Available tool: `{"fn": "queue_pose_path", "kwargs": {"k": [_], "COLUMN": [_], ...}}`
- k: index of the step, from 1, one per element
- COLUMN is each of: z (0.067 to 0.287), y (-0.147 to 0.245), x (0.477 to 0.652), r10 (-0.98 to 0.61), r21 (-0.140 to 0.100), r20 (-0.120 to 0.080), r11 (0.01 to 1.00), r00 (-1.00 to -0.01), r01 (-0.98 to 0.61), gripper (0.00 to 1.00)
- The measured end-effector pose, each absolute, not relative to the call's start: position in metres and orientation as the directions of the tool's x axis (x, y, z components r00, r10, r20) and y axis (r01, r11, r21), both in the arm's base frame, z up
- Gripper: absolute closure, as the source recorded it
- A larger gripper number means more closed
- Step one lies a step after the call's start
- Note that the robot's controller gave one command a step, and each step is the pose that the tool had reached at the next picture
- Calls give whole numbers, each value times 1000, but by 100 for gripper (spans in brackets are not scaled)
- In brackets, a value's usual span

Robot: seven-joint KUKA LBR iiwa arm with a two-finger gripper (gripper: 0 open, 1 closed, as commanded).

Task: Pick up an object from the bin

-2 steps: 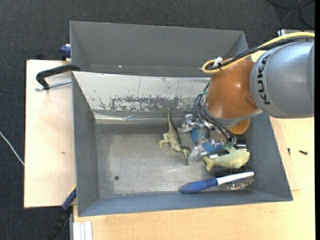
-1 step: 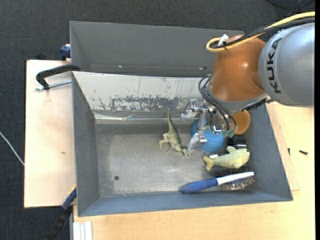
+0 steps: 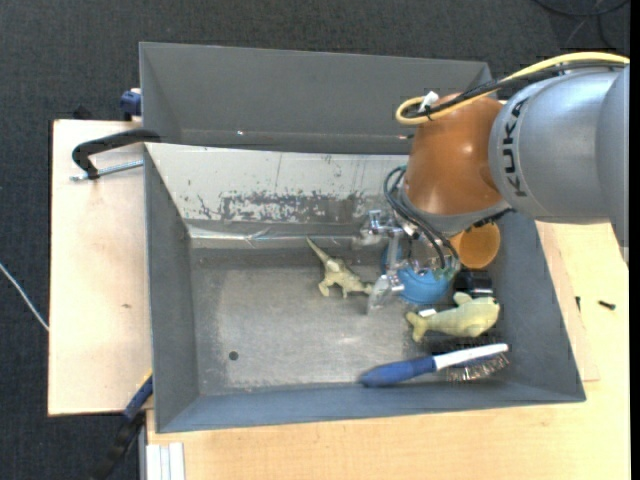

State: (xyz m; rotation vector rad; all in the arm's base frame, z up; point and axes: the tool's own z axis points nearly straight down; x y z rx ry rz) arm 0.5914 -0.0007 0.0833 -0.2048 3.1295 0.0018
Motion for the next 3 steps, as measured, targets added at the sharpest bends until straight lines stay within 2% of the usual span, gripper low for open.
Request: {"fn": "queue_pose_path", "kwargs": {"k": [1, 2, 3], "z": [81, 194, 278], "y": [-1, 5, -11], "x": [591, 596, 601], "r10": [-130, -123, -429], "r21": [1, -1, -5], "r20": [-3, -15, -11], "r11": [992, 992, 903], "r00": [-992, -992, -903], "r01": [-130, -123, -429], "gripper": [100, 100, 100]}}
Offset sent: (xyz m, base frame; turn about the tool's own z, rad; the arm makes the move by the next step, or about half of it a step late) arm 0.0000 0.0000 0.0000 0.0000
